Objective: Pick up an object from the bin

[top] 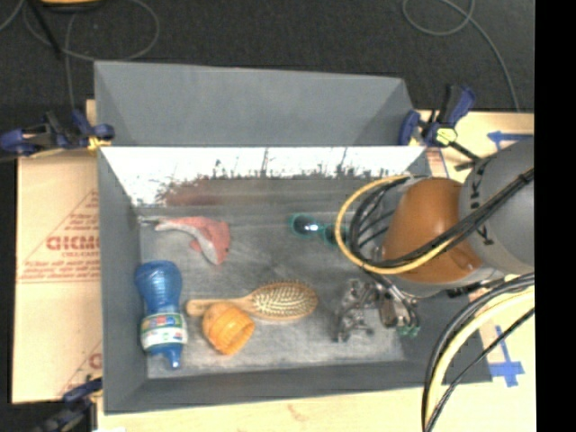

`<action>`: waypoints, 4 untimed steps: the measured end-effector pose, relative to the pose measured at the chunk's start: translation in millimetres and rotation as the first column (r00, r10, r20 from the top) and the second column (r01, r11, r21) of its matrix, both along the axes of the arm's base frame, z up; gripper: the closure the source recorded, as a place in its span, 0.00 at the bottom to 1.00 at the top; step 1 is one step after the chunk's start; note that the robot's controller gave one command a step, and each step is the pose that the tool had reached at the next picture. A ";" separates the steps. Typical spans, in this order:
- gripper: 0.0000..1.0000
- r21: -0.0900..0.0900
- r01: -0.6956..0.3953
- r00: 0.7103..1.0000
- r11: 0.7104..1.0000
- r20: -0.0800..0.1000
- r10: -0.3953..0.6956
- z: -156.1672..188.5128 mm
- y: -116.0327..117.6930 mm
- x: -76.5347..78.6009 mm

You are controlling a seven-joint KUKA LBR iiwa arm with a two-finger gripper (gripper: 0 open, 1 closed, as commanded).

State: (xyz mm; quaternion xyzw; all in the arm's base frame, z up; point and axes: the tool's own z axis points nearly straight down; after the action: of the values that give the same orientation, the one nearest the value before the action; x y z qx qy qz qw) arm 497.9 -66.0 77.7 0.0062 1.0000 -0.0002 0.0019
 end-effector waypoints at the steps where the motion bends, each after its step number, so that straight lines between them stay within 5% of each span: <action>1: 0.00 -0.001 -0.001 1.000 1.000 0.000 0.001 -0.2 -0.6 -0.1; 2: 1.00 -0.002 -0.003 1.000 1.000 0.000 0.003 0.0 -0.9 -0.2; 3: 0.00 -0.002 -0.005 1.000 1.000 -0.001 0.005 -0.3 -1.0 -0.2; 4: 1.00 -0.002 -0.006 1.000 1.000 -0.001 0.006 -0.1 -1.1 -0.3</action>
Offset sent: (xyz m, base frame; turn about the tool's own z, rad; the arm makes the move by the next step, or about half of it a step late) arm 0.0000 0.0000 0.0000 0.0000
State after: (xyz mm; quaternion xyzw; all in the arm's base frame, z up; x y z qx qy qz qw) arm 497.7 -67.1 77.6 0.0031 1.0000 -0.0014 0.0016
